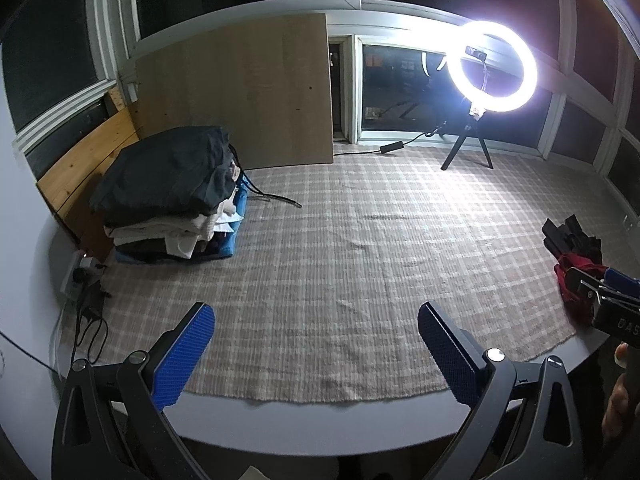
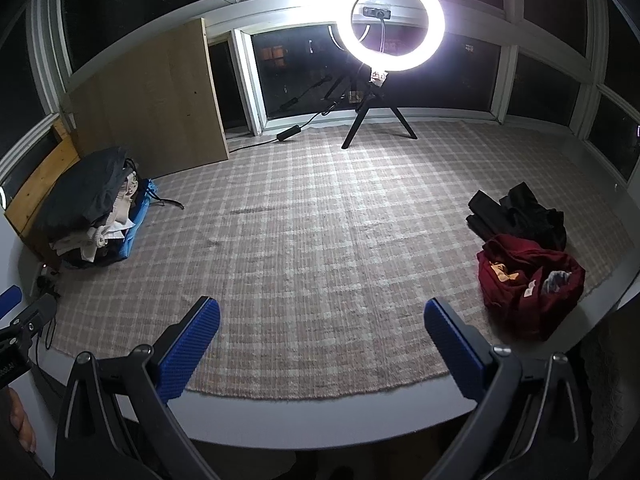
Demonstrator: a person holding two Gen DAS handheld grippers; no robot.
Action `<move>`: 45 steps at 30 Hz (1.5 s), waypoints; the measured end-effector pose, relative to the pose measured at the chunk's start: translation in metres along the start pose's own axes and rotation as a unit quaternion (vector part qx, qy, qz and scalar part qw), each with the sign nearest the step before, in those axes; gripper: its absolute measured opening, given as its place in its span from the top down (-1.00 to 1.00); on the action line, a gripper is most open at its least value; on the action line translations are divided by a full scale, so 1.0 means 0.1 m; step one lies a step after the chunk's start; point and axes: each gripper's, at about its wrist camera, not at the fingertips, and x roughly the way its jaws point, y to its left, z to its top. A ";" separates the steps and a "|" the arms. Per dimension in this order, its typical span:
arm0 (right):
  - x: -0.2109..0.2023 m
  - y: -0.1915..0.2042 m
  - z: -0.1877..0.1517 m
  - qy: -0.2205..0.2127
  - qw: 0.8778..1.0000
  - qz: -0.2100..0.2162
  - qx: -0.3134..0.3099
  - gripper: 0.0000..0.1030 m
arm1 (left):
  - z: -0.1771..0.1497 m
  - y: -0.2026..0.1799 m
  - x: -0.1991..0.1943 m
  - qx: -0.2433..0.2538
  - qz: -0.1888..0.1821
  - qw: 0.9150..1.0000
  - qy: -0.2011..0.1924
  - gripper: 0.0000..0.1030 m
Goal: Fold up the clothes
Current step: 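Move both tools toward the pile of black clothes on the red bag, then grasp the black yellow-striped garment with the right gripper and lift it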
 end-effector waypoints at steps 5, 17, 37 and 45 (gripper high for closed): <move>0.10 0.01 0.08 0.001 1.000 -0.011 0.008 -1.00 | 0.12 -0.03 0.14 0.015 -0.012 1.000 0.001 -0.99; 0.26 -0.12 0.21 -0.004 0.997 -0.053 0.051 -1.00 | 0.47 -0.24 0.55 0.068 -0.069 0.995 0.006 -0.99; 0.34 -0.79 0.38 -0.012 0.988 -0.104 0.118 -1.00 | 0.74 -0.87 1.10 0.107 -0.106 0.987 0.048 -0.99; 0.54 -1.19 0.51 -0.007 0.989 -0.086 0.120 -1.00 | 0.71 -1.12 1.29 0.084 -0.097 0.988 0.091 -0.97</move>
